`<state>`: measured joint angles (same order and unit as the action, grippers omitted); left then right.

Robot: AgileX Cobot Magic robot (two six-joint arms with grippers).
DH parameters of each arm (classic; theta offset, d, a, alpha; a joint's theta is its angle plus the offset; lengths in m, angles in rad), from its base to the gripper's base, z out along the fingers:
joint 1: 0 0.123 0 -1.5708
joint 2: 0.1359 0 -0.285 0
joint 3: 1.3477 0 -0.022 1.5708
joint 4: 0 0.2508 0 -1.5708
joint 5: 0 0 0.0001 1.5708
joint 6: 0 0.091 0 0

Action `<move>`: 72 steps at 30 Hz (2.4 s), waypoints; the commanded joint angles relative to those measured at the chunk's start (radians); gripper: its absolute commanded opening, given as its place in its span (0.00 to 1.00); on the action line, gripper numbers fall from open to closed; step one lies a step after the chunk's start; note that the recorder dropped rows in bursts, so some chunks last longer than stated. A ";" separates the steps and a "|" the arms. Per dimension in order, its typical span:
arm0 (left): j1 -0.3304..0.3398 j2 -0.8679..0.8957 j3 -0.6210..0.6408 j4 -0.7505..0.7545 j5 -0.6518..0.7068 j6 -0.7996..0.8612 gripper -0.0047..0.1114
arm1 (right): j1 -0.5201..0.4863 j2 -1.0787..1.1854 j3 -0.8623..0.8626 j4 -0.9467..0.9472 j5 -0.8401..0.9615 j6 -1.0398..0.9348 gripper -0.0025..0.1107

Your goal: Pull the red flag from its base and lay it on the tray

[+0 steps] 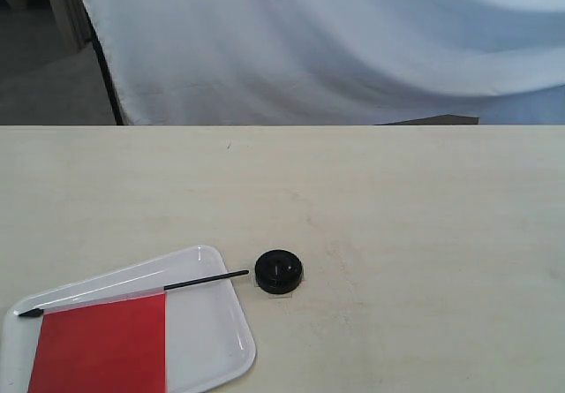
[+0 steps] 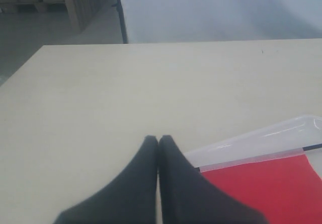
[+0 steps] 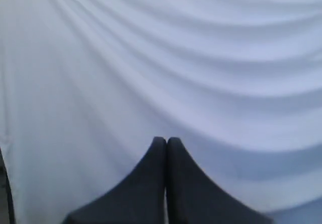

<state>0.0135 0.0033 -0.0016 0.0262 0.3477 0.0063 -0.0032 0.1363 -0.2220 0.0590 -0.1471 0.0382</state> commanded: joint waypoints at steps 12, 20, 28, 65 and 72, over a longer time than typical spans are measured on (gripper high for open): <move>-0.002 -0.003 0.002 0.003 -0.005 -0.006 0.04 | -0.003 -0.136 0.006 -0.007 -0.034 0.048 0.02; -0.002 -0.003 0.002 0.003 -0.005 -0.006 0.04 | -0.003 -0.136 0.099 -0.007 -0.043 0.161 0.02; -0.002 -0.003 0.002 0.003 -0.005 -0.006 0.04 | -0.003 -0.136 0.222 -0.032 0.178 0.096 0.02; -0.002 -0.003 0.002 0.003 -0.005 -0.006 0.04 | -0.003 -0.136 0.222 -0.041 0.315 0.044 0.02; -0.002 -0.003 0.002 0.003 -0.005 -0.006 0.04 | -0.003 -0.136 0.222 -0.041 0.315 0.044 0.02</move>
<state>0.0135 0.0033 -0.0016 0.0262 0.3477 0.0063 -0.0032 0.0052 -0.0026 0.0287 0.1691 0.0896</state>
